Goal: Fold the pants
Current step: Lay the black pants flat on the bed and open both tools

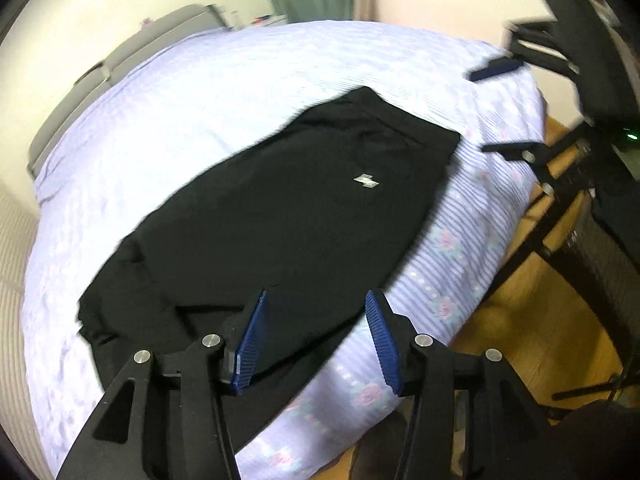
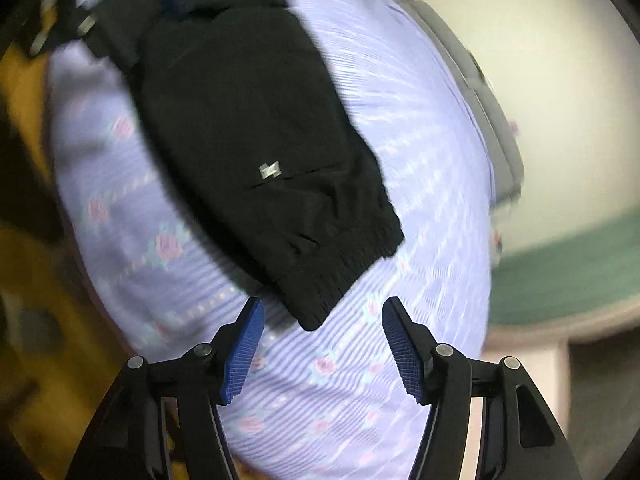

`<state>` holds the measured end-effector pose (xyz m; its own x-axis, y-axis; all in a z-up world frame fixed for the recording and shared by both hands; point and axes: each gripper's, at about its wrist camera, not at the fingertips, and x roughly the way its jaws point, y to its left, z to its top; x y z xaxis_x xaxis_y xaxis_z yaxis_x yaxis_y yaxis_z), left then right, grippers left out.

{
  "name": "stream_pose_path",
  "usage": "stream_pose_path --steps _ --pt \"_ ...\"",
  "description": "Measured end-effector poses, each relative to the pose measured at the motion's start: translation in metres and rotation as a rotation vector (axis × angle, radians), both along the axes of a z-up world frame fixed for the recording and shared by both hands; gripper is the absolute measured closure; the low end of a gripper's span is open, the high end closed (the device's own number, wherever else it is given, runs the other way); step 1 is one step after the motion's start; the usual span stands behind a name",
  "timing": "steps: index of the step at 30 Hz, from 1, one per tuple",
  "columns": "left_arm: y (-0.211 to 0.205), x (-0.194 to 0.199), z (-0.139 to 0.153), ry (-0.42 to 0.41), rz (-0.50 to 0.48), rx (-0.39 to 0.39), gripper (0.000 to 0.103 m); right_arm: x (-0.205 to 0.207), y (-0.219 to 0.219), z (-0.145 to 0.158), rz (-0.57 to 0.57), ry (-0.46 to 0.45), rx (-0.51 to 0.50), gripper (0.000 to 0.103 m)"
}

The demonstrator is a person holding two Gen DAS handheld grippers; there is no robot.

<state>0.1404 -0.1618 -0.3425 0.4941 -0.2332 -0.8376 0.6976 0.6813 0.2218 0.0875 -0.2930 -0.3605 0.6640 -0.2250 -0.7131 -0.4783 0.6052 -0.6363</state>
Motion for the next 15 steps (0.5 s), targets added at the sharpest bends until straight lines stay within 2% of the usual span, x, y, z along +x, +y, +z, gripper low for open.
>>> stream_pose_path --steps 4,9,12,15 --pt "0.032 0.017 0.034 -0.038 0.128 -0.008 0.053 0.012 0.01 0.035 -0.12 0.004 0.168 0.042" --pt "0.079 0.039 0.063 -0.096 0.324 -0.001 0.052 0.04 0.031 0.073 -0.233 0.074 0.48 0.042" --pt "0.119 0.053 0.075 -0.099 0.458 -0.029 0.047 0.066 0.055 0.087 -0.261 0.118 0.648 0.042" --pt "0.152 0.065 0.077 -0.119 0.531 -0.042 0.046 0.105 0.087 0.092 -0.256 0.168 0.793 0.042"
